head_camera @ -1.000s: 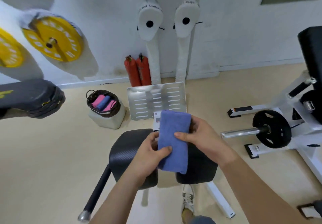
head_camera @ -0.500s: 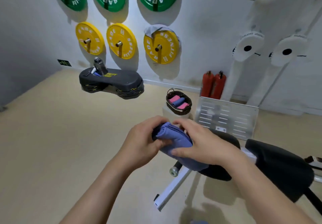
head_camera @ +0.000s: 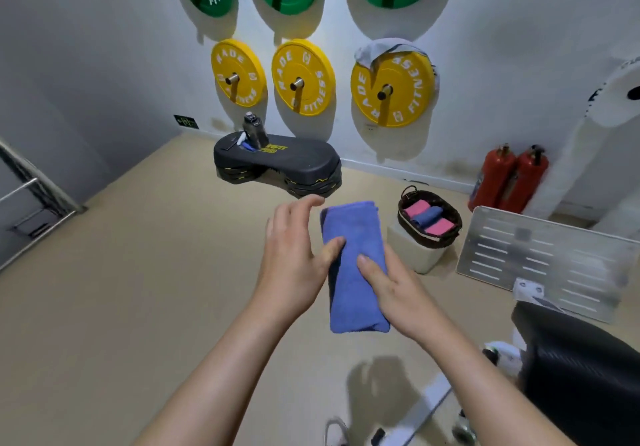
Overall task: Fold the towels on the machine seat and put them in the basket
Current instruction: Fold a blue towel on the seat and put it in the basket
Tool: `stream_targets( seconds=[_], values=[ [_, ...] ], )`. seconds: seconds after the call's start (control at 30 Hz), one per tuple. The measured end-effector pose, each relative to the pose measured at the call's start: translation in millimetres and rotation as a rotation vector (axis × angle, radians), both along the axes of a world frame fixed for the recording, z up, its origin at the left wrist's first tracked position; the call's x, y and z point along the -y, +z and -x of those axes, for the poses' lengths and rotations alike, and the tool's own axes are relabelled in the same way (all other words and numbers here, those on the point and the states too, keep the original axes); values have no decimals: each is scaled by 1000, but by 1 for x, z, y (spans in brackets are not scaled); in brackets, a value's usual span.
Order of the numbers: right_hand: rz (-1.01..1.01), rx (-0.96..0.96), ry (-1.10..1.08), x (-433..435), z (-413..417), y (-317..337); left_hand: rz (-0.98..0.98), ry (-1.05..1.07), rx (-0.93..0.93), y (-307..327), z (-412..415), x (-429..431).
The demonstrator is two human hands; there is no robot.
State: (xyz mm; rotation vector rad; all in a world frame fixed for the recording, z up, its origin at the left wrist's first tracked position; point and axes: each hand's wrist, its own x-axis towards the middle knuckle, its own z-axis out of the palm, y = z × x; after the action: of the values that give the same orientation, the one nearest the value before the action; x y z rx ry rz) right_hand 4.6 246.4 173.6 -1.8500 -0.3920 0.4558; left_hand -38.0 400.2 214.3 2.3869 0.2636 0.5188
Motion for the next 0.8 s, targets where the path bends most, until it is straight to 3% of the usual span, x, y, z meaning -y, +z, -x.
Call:
stream_targets(
  seconds=[0.13,0.23,0.33,0.5,0.6,0.67,0.73,0.8],
  values=[
    [-329,-293,-322,-49,-63,-4,201,-47,-247,-12,-38,-18],
    [-392,-348,-395,-78,-100,-3,738,-31,-352,-18,-74,-44],
    [-363,-342,-404,-96,-131,-6,909,-13,-325,-24,-120,-71],
    [-360,-333,-532,-120,-187,-17,854,-183,-516,-45,-201,-113],
    [-246,-284,-657,-140,-228,-30,667,-352,-659,-61,-258,-139],
    [-206,-271,-769,-152,-257,-39,402,-466,-588,-69,-300,-157],
    [-190,-281,-876,-160,-284,-45,150,-624,-400,-74,-337,-169],
    [-188,-296,-981,-165,-311,-52,4,-837,-270,-73,-371,-169]
  ],
)
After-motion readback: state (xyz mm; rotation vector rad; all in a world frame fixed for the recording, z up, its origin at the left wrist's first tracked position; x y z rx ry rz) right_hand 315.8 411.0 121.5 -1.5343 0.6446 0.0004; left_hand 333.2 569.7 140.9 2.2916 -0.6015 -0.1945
